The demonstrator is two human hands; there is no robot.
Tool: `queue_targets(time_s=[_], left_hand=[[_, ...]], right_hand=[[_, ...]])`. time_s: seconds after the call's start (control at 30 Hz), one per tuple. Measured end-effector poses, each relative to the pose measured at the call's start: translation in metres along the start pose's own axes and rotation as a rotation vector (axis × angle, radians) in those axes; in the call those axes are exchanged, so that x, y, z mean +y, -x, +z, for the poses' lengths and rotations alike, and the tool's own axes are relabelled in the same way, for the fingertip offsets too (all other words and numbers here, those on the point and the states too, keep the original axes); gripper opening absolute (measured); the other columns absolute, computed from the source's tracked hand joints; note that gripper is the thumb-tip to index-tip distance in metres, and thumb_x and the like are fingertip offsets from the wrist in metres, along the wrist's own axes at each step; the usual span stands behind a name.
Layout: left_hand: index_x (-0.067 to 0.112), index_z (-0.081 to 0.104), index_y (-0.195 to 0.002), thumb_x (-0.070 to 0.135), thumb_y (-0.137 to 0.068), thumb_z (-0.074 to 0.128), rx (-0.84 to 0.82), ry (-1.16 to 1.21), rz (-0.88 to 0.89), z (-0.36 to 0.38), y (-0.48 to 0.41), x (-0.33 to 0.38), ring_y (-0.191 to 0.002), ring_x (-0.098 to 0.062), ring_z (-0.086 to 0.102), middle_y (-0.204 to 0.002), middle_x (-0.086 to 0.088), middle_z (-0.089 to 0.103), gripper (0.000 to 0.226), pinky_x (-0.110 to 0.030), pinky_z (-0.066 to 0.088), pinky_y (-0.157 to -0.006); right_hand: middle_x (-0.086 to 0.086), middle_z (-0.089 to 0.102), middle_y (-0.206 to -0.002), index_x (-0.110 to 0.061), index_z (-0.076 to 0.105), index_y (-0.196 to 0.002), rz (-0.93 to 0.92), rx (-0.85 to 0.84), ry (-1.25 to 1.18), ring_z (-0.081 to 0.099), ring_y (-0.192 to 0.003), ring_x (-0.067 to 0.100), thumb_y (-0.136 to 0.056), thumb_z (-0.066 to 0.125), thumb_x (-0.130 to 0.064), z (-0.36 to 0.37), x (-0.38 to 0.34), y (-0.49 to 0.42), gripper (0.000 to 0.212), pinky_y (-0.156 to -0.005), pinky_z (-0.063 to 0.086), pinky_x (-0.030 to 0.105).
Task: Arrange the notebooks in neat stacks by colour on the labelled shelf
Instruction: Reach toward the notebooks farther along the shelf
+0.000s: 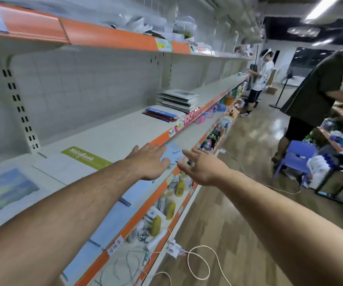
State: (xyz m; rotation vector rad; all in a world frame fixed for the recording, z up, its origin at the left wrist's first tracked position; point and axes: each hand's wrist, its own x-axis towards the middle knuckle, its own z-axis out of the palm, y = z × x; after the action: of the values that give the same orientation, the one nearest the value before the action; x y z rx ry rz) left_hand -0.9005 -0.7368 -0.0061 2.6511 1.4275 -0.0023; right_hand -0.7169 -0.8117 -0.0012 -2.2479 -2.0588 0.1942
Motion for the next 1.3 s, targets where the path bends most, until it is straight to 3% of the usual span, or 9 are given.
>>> queue_targets(time_s=[0.3,0.5,0.63,0.9,1.1,1.17,1.23,1.3], left_hand=[[0.03,0.002,-0.16,0.051,-0.102,0.016,-0.004,-0.02,0.025,-0.007,-0.136,0.011,-0.154,-0.018,-0.002,-0.167,0.006,0.001,0.063,-0.048,0.001,-0.123],[0.03,0.0,-0.159,0.051,-0.102,0.017,0.006,-0.004,-0.024,-0.004,-0.221,0.04,-0.154,-0.018,-0.002,-0.167,0.005,0.001,0.063,-0.046,0.001,-0.123],[0.032,0.003,-0.159,0.052,-0.101,0.016,0.006,0.019,-0.123,0.001,-0.271,0.058,-0.154,-0.017,-0.002,-0.167,0.005,0.002,0.063,-0.047,0.001,-0.123],[0.03,0.007,-0.159,0.057,-0.1,0.013,0.011,0.055,-0.315,-0.006,-0.338,0.073,-0.153,-0.02,0.009,-0.167,0.005,0.009,0.065,-0.048,0.008,-0.122],[0.023,0.011,-0.159,0.044,-0.104,0.02,-0.001,0.111,-0.464,-0.014,-0.37,0.047,-0.152,-0.019,0.012,-0.167,0.002,0.013,0.06,-0.047,0.012,-0.122],[0.019,0.026,-0.155,0.04,-0.103,0.026,0.003,0.159,-0.511,-0.012,-0.384,0.03,-0.146,-0.022,0.028,-0.162,-0.003,0.028,0.056,-0.044,0.026,-0.118],[0.016,0.046,-0.138,0.035,-0.102,0.032,0.039,0.194,-0.552,-0.01,-0.401,0.013,-0.122,-0.024,0.05,-0.142,-0.009,0.051,0.044,-0.039,0.043,-0.101],[0.013,0.052,-0.121,0.031,-0.102,0.035,0.089,0.232,-0.598,-0.01,-0.416,0.002,-0.101,-0.022,0.053,-0.119,-0.007,0.059,0.031,-0.034,0.044,-0.083]], right_hand=[[0.003,0.016,-0.165,-0.036,0.016,-0.158,0.03,0.001,-0.003,0.01,-0.152,0.027,-0.095,0.027,-0.072,-0.019,0.067,-0.102,0.073,-0.122,0.018,0.049],[0.005,0.017,-0.165,-0.032,0.016,-0.158,-0.04,-0.038,-0.021,0.008,-0.153,0.023,-0.099,0.026,-0.066,-0.028,0.128,-0.165,0.07,-0.122,0.011,0.041],[0.004,0.021,-0.164,-0.024,0.017,-0.159,-0.165,-0.07,-0.019,0.01,-0.152,0.017,-0.103,0.027,-0.057,-0.045,0.169,-0.211,0.065,-0.119,0.009,0.028],[0.0,0.02,-0.164,-0.022,0.019,-0.159,-0.362,-0.1,-0.057,0.013,-0.152,0.018,-0.102,0.027,-0.06,-0.059,0.227,-0.305,0.069,-0.119,0.014,0.031],[0.003,0.025,-0.163,-0.023,0.028,-0.156,-0.416,-0.121,-0.16,0.021,-0.15,0.021,-0.098,0.033,-0.065,-0.044,0.228,-0.374,0.072,-0.121,0.022,0.039],[0.004,0.03,-0.161,-0.023,0.033,-0.154,-0.415,-0.118,-0.172,0.029,-0.147,0.022,-0.098,0.035,-0.064,-0.04,0.224,-0.398,0.07,-0.118,0.027,0.038],[0.003,0.041,-0.155,-0.02,0.039,-0.152,-0.399,-0.097,-0.194,0.039,-0.142,0.022,-0.099,0.039,-0.061,-0.037,0.218,-0.419,0.067,-0.114,0.034,0.036],[0.004,0.049,-0.15,-0.017,0.042,-0.149,-0.389,-0.079,-0.209,0.046,-0.137,0.022,-0.099,0.043,-0.057,-0.034,0.211,-0.441,0.064,-0.111,0.038,0.035]])
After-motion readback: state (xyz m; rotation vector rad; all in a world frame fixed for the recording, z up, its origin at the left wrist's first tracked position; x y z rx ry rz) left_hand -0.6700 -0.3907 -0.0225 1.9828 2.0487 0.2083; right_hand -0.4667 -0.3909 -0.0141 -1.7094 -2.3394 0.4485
